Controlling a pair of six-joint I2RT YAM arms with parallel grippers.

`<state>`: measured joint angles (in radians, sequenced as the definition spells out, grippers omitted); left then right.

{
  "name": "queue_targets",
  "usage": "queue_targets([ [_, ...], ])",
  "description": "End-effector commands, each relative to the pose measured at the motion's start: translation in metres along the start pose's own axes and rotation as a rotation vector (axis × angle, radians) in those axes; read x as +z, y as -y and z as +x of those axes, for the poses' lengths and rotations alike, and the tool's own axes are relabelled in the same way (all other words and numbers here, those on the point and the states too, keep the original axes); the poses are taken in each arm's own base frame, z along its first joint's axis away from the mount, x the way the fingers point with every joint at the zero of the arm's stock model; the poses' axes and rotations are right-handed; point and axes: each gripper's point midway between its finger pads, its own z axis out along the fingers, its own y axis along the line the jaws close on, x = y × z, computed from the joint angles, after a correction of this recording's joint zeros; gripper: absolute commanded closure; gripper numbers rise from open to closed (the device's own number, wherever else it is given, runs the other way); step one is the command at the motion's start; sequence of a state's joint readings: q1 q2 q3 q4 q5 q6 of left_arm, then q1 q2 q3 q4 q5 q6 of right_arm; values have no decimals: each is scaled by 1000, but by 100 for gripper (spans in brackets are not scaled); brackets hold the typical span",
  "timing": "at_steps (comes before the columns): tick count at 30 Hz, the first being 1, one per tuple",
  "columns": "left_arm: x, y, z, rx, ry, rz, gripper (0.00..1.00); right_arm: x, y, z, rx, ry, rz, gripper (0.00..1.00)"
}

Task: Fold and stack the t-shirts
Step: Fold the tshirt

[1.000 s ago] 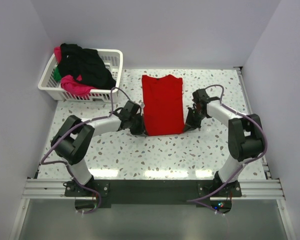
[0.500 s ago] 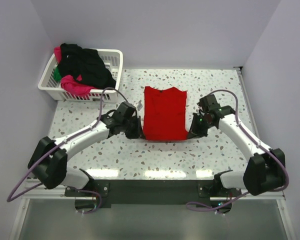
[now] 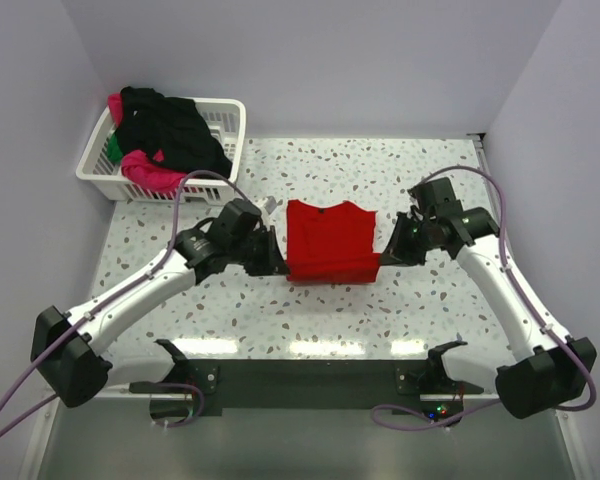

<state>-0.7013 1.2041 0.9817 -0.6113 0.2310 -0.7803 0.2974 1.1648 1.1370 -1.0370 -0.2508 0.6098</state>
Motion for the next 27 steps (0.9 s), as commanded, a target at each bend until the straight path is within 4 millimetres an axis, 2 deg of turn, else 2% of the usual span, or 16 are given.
queue_targets([
  [1,0,5,-21,0,46,-28,100,-1,1,-28,8,84,56,100],
  [7,12,7,-62,9,111,-28,100,9,-17,-65,15,141,45,100],
  [12,26,5,-83,20,108,-15,100,14,-25,-92,5,187,57,100],
  [16,35,-9,-104,-1,124,-16,100,19,-28,-112,-1,213,71,100],
  [18,39,-9,-111,5,126,6,100,28,-26,-121,4,211,84,100],
  [19,46,-13,-112,-1,108,2,100,29,-26,-126,3,219,83,100],
  [23,60,-15,-126,15,94,6,100,47,-25,-142,5,213,103,100],
  [26,70,-21,-138,9,96,-2,100,52,-26,-157,7,226,103,100],
  [27,72,-23,-141,8,97,-1,100,60,-23,-160,9,212,114,100],
])
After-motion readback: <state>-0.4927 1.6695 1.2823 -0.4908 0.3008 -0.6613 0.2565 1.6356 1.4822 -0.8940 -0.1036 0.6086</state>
